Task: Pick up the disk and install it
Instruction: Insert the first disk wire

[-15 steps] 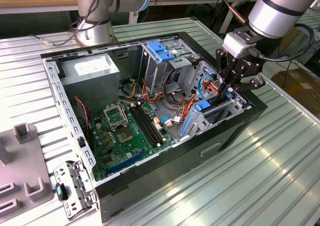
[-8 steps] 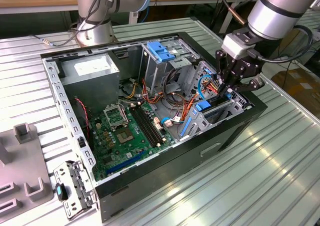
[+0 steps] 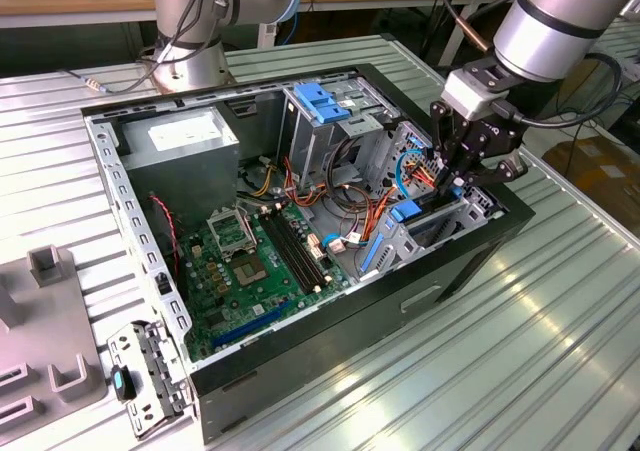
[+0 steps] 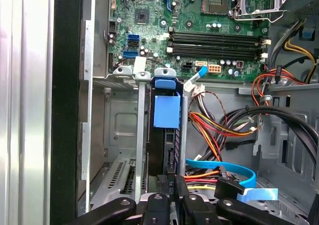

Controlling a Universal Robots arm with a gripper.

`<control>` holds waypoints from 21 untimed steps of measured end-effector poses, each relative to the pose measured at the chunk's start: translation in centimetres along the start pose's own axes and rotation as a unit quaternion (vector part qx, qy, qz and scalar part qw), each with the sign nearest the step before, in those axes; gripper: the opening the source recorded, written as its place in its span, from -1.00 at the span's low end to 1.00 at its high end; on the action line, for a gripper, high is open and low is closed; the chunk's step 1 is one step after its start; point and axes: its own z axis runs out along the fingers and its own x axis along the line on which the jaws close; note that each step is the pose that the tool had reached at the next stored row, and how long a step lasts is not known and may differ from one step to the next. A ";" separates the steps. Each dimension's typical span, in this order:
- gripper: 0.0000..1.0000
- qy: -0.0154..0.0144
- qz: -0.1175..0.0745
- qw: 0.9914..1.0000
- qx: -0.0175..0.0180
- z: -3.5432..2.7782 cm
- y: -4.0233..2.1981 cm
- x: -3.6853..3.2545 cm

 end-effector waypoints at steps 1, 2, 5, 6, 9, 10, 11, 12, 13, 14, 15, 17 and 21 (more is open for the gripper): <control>-0.65 0.000 0.000 1.000 0.000 0.00 0.00 0.00; -0.65 0.000 0.000 1.000 0.000 0.00 0.00 0.00; -0.65 -0.001 0.000 1.000 0.000 -0.06 0.00 0.00; -0.65 -0.001 0.000 1.000 0.000 -0.11 0.00 0.00; -0.65 -0.002 0.000 1.000 0.000 -0.30 -0.01 -0.01; -0.65 -0.002 0.001 1.000 0.000 -0.36 -0.01 -0.01; -0.65 -0.002 0.002 1.000 0.000 -0.36 -0.01 -0.01; -0.65 -0.002 0.002 1.000 0.000 -0.36 -0.01 -0.01; -0.65 -0.002 0.004 1.000 0.000 -0.36 -0.01 -0.01; -0.65 -0.002 0.007 1.000 0.000 -0.36 -0.01 -0.01; -0.65 -0.002 0.010 1.000 0.000 -0.37 -0.02 -0.01; -0.65 -0.002 0.013 1.000 0.000 -0.37 -0.02 -0.01; -0.65 -0.002 0.014 1.000 0.000 -0.36 -0.02 -0.01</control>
